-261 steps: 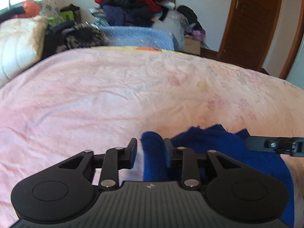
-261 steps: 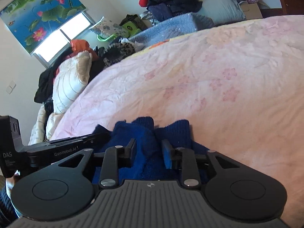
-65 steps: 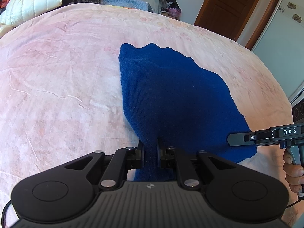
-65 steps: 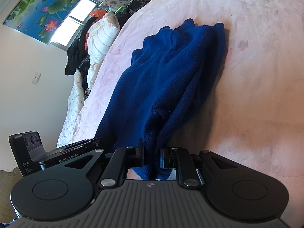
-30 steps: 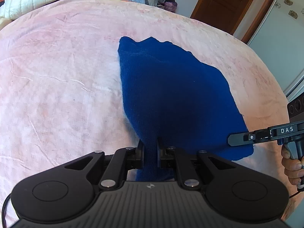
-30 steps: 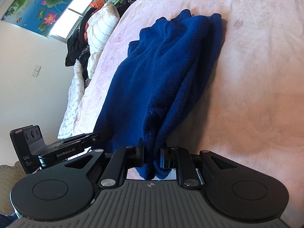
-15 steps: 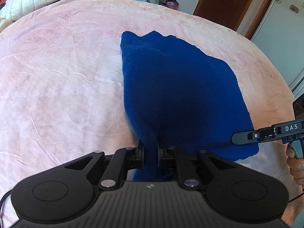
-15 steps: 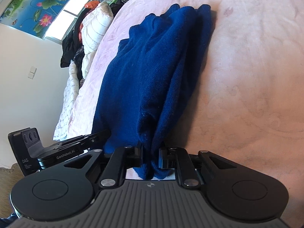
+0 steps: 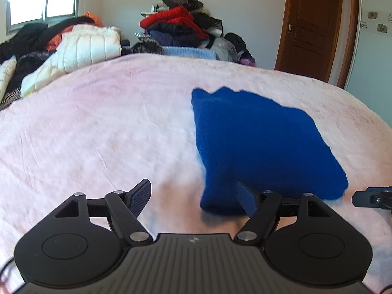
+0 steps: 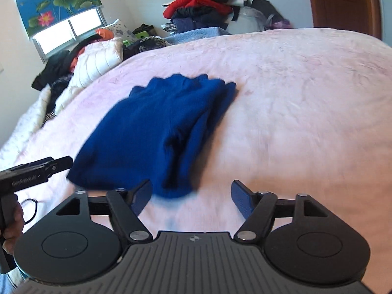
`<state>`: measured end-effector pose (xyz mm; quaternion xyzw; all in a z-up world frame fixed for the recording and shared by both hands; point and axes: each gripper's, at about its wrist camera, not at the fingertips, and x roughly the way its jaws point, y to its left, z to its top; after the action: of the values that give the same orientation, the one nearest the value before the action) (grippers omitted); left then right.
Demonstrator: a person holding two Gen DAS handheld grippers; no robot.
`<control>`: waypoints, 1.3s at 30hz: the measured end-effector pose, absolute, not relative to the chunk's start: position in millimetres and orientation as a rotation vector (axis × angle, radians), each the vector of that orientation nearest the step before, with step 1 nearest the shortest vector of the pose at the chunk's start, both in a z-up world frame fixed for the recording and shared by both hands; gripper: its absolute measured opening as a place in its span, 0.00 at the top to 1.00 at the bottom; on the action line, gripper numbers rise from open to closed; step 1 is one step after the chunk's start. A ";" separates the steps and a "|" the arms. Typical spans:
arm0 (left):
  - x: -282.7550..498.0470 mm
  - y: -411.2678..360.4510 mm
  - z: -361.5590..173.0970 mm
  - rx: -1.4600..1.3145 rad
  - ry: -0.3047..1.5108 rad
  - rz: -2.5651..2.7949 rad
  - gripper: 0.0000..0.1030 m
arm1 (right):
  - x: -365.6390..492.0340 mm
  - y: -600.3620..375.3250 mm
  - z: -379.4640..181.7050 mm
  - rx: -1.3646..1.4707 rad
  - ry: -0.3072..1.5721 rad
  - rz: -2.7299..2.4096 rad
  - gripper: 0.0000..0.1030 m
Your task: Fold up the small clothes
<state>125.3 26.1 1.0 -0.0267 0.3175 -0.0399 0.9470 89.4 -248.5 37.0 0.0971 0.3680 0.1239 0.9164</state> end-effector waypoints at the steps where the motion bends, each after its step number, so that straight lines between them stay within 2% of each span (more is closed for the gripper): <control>1: 123.4 23.2 -6.7 -0.057 0.665 -0.074 0.26 | 81.4 -243.5 31.6 0.177 0.761 0.232 0.18; 3: 118.6 17.1 -17.6 -0.030 0.651 -0.052 0.24 | 69.9 -232.6 19.3 0.134 0.747 0.189 0.14; 5: 113.2 9.8 -25.4 0.027 0.625 -0.041 0.12 | 63.4 -221.1 12.7 0.085 0.701 0.153 0.03; 8: 116.8 7.3 -25.8 0.038 0.636 -0.049 0.06 | 67.6 -202.4 6.4 0.019 0.690 0.077 0.01; 10: 118.0 6.4 -26.1 0.042 0.638 -0.044 0.05 | 73.1 -191.0 4.3 -0.045 0.697 0.053 0.00; 22: 117.7 5.3 -26.9 0.043 0.638 -0.042 0.05 | 79.8 -183.2 6.2 0.002 0.740 -0.017 0.00; 39: 117.9 5.6 -27.1 0.042 0.638 -0.042 0.05 | 78.6 -181.3 1.0 0.006 0.691 -0.028 0.00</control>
<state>117.9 5.6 -27.1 0.0207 0.3135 -0.0209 0.9491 78.6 -181.3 1.0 0.0029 0.3386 -0.0139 0.9408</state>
